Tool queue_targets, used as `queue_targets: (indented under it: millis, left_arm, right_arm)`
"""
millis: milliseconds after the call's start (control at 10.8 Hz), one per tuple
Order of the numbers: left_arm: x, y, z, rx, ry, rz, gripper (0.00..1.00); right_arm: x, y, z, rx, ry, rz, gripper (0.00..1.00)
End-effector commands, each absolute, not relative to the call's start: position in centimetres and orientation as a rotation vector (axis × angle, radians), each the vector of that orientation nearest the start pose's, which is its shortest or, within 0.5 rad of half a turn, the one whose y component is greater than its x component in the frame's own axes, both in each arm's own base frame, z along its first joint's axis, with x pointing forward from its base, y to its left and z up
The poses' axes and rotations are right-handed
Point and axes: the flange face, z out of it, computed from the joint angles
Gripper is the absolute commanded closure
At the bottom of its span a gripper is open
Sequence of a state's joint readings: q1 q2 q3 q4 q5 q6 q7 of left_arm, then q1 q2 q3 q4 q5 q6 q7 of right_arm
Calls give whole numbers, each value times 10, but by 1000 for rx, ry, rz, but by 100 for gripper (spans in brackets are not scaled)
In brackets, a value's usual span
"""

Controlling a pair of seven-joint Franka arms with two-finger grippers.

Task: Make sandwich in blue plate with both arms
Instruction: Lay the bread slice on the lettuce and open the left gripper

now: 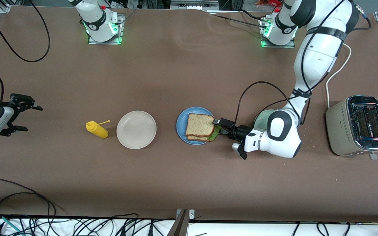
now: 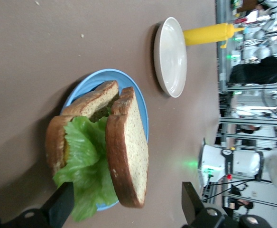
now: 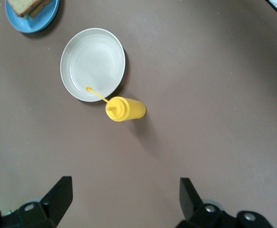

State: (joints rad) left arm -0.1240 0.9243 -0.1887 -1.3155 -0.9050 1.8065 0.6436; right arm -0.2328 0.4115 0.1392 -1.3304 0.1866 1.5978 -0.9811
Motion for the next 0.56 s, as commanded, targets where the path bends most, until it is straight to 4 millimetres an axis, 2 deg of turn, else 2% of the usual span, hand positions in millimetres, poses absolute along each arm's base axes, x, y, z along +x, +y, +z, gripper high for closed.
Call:
queue_targets:
  millis: [0,278,463]
  left_arm:
    - [674,-236,265,2318,-543,-314,0]
    - [673,-217,326,2613,-573,-327,0]
    - [670,-203,372,2838,-601,-301,0]
  right_arm:
    - [626,-15,530,-2807,-908,65,0]
    - [600,17,565,-2947,-588,59,0]
    - [580,30,574,-2990,-435,87,0]
